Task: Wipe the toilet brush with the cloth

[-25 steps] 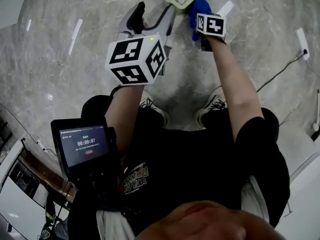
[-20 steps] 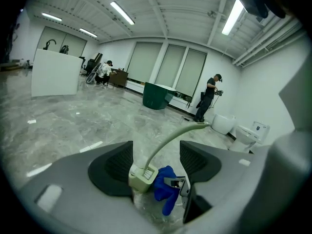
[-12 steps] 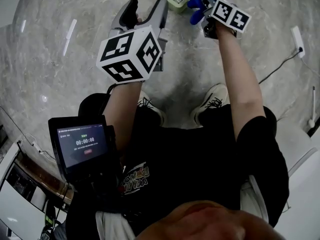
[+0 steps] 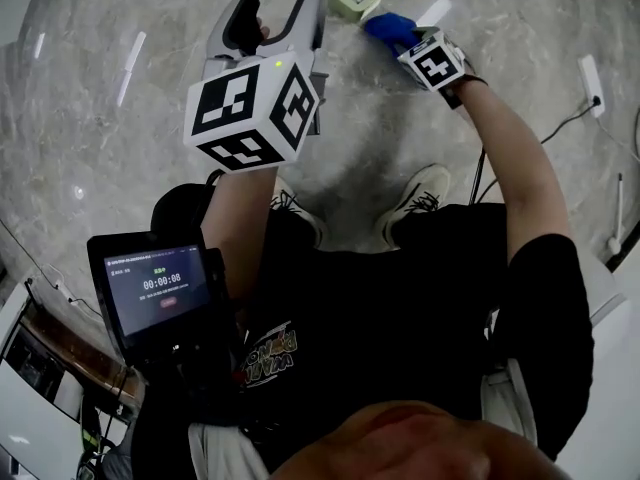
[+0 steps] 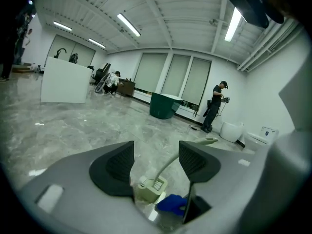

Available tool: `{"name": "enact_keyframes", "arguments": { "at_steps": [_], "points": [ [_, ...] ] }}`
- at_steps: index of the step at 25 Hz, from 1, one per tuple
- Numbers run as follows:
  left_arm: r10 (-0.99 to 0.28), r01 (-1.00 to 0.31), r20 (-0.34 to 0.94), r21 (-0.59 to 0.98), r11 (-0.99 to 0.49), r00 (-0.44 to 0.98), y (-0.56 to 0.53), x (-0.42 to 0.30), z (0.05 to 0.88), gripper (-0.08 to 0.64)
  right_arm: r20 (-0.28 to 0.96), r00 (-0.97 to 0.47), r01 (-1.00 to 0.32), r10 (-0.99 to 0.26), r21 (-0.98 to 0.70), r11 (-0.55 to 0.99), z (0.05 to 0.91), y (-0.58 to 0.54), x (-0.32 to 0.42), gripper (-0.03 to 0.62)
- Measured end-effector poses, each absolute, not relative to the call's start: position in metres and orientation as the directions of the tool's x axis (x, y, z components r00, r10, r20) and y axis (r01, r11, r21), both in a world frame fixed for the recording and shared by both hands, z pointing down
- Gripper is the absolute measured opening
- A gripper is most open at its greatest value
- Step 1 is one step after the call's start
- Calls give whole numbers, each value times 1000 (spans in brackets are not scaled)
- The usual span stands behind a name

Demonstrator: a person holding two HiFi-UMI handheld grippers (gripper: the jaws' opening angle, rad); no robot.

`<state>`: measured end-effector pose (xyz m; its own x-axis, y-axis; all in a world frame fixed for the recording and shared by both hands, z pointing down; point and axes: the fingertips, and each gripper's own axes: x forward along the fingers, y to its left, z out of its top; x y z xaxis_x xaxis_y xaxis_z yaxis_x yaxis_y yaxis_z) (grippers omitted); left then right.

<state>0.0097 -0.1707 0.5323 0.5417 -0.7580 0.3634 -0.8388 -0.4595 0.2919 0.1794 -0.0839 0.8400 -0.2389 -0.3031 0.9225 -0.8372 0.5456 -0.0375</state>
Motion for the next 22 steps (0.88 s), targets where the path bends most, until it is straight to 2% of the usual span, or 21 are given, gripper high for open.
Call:
{"name": "enact_keyframes", "arguments": {
  "at_steps": [2, 5, 10, 12, 16, 22],
  "points": [
    [-773, -849, 356, 274, -452, 526, -173, 6, 530, 290, 905, -300, -812, -303, -76, 579, 834, -80, 153, 118],
    [-775, -853, 357, 240, -464, 522, -171, 6, 534, 290, 861, -366, -840, -354, -142, 523, 829, -95, 112, 117],
    [-795, -836, 281, 49, -547, 537, -162, 16, 532, 285, 788, -358, -927, -501, -239, 288, 832, -138, 77, 117],
    [-802, -838, 259, 57, -543, 538, -163, 16, 527, 287, 767, -348, -937, -539, -270, 221, 829, -149, 74, 117],
    [-816, -863, 279, 143, -485, 506, -172, 2, 526, 286, 730, -370, -929, -576, -273, 250, 813, -164, 69, 117],
    [-812, -874, 325, 216, -436, 485, -177, -11, 538, 287, 653, -471, -875, -594, -430, 222, 790, -174, 52, 117]
  ]
}}
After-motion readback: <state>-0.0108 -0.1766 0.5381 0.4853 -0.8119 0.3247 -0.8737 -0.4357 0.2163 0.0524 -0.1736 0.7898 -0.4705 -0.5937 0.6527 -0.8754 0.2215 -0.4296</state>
